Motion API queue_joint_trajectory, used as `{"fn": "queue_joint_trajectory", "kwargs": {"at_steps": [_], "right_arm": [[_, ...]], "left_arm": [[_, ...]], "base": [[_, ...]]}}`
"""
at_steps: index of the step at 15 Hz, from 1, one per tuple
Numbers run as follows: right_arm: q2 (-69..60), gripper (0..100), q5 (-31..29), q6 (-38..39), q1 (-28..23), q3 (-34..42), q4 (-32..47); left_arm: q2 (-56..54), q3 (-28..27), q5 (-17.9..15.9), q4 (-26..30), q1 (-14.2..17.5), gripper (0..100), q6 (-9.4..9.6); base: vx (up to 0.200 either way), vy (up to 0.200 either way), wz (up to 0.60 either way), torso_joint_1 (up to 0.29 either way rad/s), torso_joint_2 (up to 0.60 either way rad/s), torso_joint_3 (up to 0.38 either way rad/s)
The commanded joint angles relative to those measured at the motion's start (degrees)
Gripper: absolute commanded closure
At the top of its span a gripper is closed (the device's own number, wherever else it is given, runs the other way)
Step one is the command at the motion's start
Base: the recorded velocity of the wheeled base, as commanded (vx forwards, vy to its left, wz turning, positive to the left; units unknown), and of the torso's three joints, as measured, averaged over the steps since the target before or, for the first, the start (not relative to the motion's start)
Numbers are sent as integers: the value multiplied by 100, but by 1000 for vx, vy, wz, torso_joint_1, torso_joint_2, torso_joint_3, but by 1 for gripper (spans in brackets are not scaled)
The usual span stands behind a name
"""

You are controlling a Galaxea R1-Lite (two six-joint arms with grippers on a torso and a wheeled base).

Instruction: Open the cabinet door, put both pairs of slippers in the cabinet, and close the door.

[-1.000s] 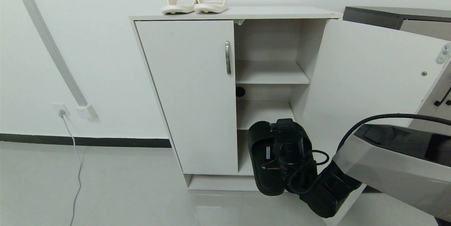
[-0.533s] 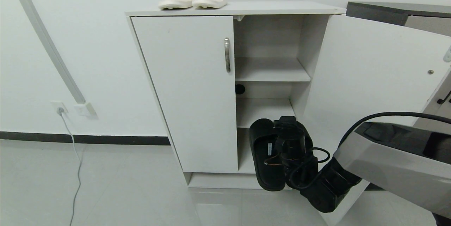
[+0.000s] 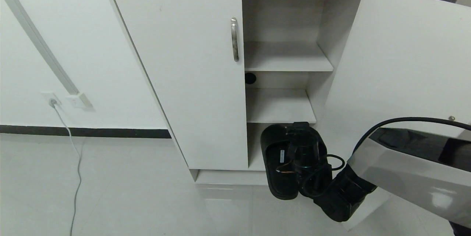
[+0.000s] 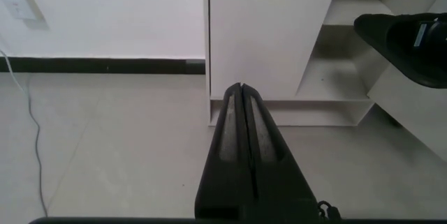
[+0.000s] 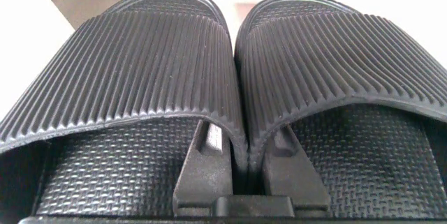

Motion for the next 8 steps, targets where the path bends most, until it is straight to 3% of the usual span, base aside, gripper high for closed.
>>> {"fn": "queue_joint_trajectory", "kwargs": {"at_steps": [1,4,8], "right_arm": [[2,100,-8,-1,2,9,-57],[2,100,-52,-177,2,53,-567],[108,100,-25,-897,-7,176,-1701]], "left_arm": [[9,-8,2,-3,1,100,-2],[9,1,2,-12,1,100,-2],[9,1,11,-12,1,100,-2]], "base": [[0,0,0,2,-7,-188],[0,0,0,7,9,-177],[0,0,0,0,0,0]]}}
